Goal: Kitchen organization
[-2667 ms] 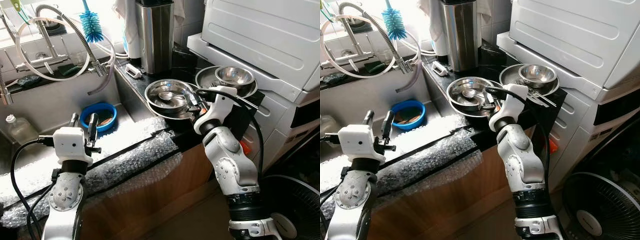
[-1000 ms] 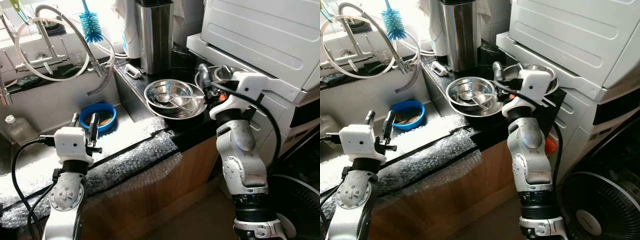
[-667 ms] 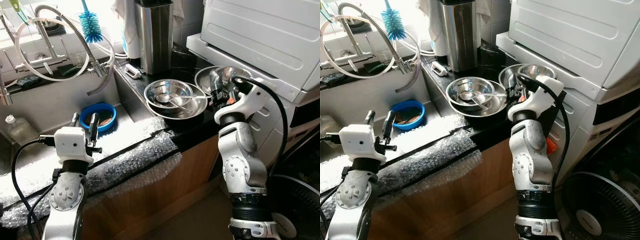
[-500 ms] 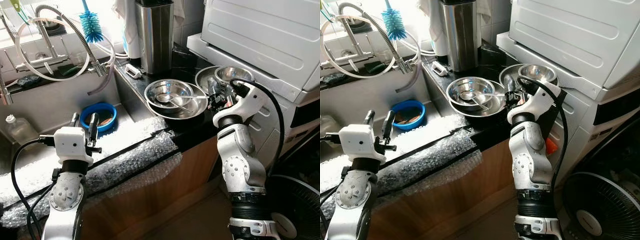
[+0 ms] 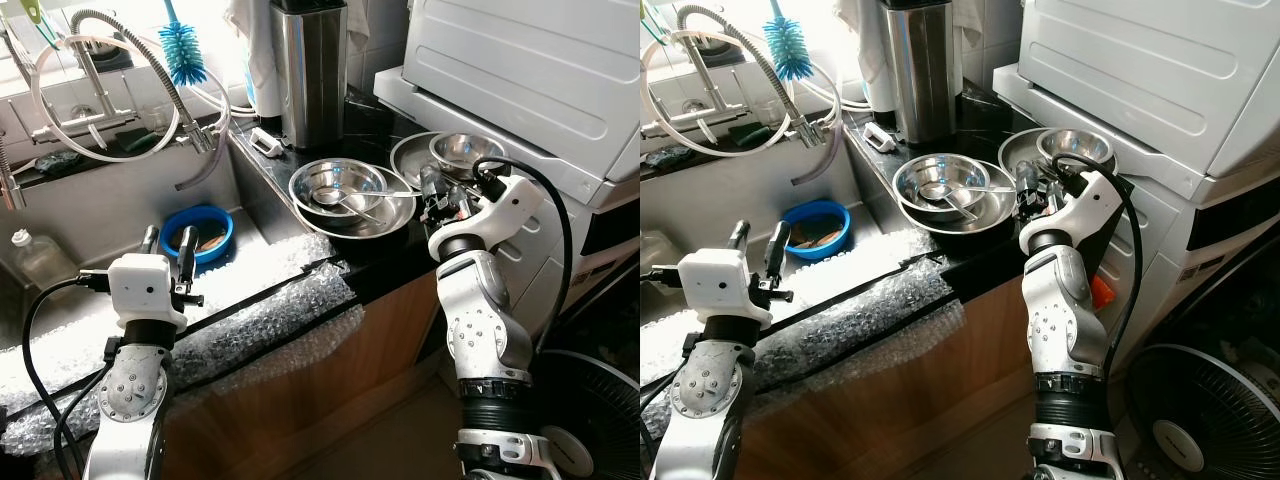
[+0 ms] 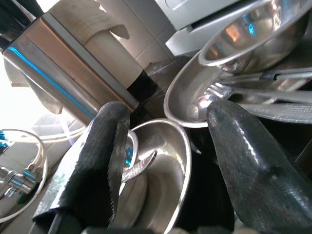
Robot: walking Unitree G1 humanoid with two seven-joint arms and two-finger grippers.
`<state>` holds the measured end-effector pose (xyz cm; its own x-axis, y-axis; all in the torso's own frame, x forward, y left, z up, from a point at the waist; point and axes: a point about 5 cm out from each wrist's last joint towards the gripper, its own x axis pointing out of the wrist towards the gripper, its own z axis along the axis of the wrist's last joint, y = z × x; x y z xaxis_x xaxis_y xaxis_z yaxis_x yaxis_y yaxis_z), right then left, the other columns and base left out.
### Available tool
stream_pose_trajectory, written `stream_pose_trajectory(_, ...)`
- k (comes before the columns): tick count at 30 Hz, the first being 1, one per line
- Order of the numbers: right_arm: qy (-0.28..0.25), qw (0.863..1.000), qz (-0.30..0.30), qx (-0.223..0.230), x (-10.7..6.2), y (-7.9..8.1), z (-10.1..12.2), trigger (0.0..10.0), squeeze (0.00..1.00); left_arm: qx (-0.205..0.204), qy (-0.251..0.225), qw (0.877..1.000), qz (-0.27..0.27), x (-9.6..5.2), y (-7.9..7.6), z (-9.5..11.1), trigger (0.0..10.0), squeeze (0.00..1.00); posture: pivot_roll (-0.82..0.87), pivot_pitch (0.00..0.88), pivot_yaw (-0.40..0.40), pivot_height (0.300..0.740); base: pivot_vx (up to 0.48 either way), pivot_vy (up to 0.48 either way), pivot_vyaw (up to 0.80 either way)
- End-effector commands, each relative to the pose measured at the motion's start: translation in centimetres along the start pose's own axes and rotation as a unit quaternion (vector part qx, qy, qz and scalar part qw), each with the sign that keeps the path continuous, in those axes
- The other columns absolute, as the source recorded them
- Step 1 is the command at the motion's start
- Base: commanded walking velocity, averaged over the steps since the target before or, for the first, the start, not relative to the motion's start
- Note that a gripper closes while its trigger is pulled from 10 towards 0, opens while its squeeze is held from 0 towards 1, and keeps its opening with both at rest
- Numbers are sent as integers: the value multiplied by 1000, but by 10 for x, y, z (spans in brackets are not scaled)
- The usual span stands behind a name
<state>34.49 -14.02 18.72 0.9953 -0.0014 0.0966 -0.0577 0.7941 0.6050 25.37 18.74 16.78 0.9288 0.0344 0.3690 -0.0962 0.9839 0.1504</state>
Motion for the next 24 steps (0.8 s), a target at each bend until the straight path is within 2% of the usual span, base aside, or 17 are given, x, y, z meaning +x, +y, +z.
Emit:
stream_pose_trajectory(1, 4, 1000, 8, 6, 3, 6, 0, 10000, 0, 12, -5, 1000, -4, 1, 0, 3, 10000, 0, -115, 0, 52, 740, 0, 0, 0)
stream_pose_trajectory(7, 18, 999, 18, 21, 6, 9, -2, 10000, 0, 12, -5, 1000, -3, 0, -1, 3, 10000, 0, -116, 0, 49, 740, 0, 0, 0)
stream_pose_trajectory(14, 46, 999, 11, 1, 8, 8, -11, 10000, 0, 12, -5, 1000, -3, 0, -1, 3, 10000, 0, -114, 0, 48, 740, 0, 0, 0)
stream_pose_trajectory(24, 67, 998, 12, 0, 10, 9, -16, 10000, 0, 13, -5, 1000, -1, 0, 0, 3, 10000, 0, -112, 0, 50, 740, 0, 0, 0)
